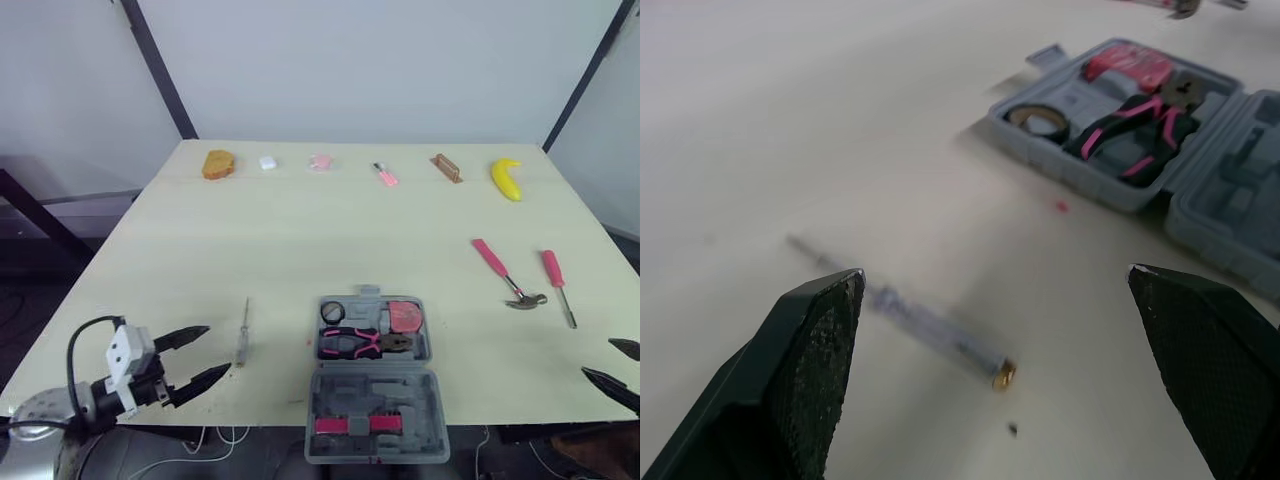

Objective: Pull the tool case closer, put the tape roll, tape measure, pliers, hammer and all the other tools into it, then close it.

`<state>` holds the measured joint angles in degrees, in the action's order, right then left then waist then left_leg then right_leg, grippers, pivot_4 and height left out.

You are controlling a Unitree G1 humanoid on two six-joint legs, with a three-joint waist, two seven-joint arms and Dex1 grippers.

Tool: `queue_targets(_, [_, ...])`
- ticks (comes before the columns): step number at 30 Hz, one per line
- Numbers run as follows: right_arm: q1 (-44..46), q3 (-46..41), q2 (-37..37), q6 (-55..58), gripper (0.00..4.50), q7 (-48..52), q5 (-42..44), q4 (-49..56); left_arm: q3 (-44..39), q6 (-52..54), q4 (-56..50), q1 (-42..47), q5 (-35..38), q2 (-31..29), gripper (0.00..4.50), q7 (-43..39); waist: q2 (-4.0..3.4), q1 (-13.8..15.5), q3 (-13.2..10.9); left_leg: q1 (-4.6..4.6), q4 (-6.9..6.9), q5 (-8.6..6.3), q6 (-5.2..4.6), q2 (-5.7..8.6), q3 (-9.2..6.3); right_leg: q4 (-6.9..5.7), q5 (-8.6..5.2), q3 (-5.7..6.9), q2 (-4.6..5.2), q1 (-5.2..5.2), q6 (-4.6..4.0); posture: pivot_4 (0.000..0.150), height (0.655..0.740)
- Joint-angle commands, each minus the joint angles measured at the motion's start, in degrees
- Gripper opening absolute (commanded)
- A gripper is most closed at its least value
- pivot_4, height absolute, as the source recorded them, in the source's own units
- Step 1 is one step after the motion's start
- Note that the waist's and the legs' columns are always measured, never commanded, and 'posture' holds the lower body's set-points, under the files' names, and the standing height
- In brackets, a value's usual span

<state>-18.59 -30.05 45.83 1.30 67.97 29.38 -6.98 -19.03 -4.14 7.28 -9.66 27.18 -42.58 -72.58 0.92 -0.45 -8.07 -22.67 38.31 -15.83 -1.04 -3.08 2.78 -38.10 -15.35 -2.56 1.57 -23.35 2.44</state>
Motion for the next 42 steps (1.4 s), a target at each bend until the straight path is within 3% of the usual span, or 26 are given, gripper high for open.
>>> queue_targets(1, [2.9,6.2,0.6,0.5,4.42,0.3,-1.9,8.2,4.8,-1.4,-2.3,3.1,-2.3,-1.6,4.5,-3.2,-0.01,-0.1,0.0,-0.01,0.0,0.0,0.0,0.0,0.03,0.03,0.01,-0.04,-0.01,0.0,0.02,0.15,0.74])
queue_targets(2, [4.5,9.0,0.3,-0.1,4.48,0.3,-3.4,8.9,6.1,-1.8,-1.8,4.3,-2.9,-1.2,4.24,-3.5,0.0,-0.1,0.0,-0.02,0.0,0.0,0.0,0.0,0.03,0.03,0.01,-0.04,-0.01,0.0,0.02,0.15,0.74])
queue_targets(5, [7.7,14.7,-0.7,-1.6,3.64,0.2,-6.6,9.7,8.8,-3.4,0.8,7.0,-4.2,-0.4,3.3,-5.0,0.01,-0.2,0.0,-0.06,0.02,0.0,0.0,0.0,0.03,0.05,0.02,-0.05,-0.04,-0.03,0.03,0.15,0.74])
queue_targets(10, [11.3,20.9,-1.1,-4.2,0.85,1.2,-10.3,7.3,12.9,-5.3,4.1,10.1,-6.1,-0.1,0.48,-7.5,0.0,0.0,0.0,-0.08,0.03,0.0,0.0,-0.01,0.0,0.03,0.02,-0.03,-0.09,-0.03,0.03,0.15,0.74])
queue_targets(11, [11.8,21.9,-1.0,-4.9,0.62,1.4,-11.1,6.8,13.5,-5.4,4.3,10.4,-6.3,0.0,0.23,-7.8,0.0,0.0,0.0,-0.08,0.04,0.0,0.0,-0.01,0.0,0.03,0.02,-0.03,-0.09,-0.03,0.03,0.15,0.74])
queue_targets(12, [12.4,23.0,-0.9,-5.5,0.04,1.6,-12.0,6.3,14.4,-5.4,4.4,10.6,-6.6,-0.1,0.0,-8.3,0.01,0.0,0.0,-0.08,0.04,0.0,0.0,-0.01,0.01,0.03,0.02,-0.03,-0.09,-0.03,0.03,0.15,0.74])
queue_targets(21, [18.1,32.6,-4.9,-7.4,0.04,-0.6,-18.3,3.3,21.0,-7.5,8.3,15.3,-11.2,2.2,0.0,-8.7,0.0,0.0,0.0,-0.07,0.12,0.0,0.0,-0.01,-0.01,-0.09,0.02,-0.03,-0.13,-0.03,0.02,0.15,0.74])
queue_targets(42, [23.3,42.2,-9.2,-8.4,0.04,-4.8,-25.1,-0.5,25.4,-7.7,10.5,17.7,-14.0,2.9,0.0,-8.7,0.0,-0.1,0.0,-0.06,0.16,0.01,0.0,-0.01,-0.02,-0.26,0.02,-0.04,-0.13,-0.08,0.02,0.15,0.74])
